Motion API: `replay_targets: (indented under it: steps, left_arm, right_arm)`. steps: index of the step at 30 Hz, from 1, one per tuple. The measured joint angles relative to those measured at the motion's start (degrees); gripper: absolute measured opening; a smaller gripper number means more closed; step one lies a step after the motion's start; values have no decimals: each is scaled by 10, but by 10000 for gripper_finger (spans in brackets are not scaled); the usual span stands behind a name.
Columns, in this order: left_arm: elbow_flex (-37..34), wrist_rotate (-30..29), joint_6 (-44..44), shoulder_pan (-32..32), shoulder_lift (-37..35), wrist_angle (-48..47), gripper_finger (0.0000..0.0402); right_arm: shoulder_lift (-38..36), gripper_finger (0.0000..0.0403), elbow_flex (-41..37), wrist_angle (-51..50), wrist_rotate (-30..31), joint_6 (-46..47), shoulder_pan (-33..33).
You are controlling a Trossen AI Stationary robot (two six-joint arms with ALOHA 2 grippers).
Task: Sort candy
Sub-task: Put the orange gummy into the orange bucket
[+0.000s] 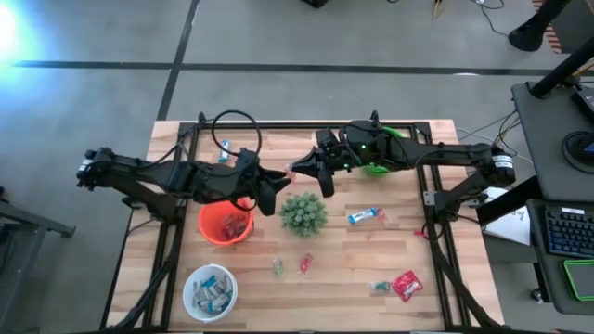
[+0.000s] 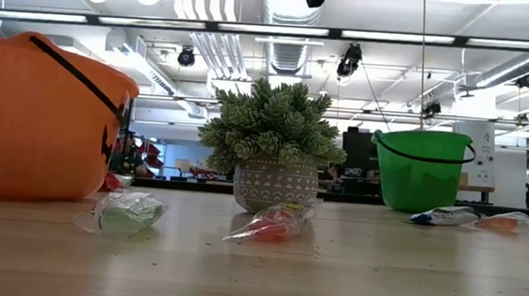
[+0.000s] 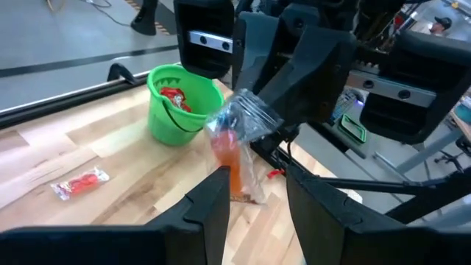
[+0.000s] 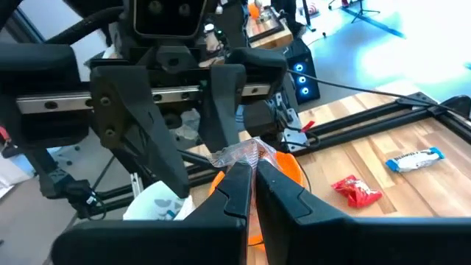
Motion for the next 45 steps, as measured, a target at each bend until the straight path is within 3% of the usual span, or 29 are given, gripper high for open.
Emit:
replay_targets:
  steps: [30, 45]
  left_arm:
    - [0, 43, 16, 16, -12, -28, 118]
    - [0, 69, 41, 24, -12, 15, 118]
  right_arm:
    - [-12, 8, 0, -32, -8, 2, -5]
    - [-13, 8, -1, -21, -20, 5, -3]
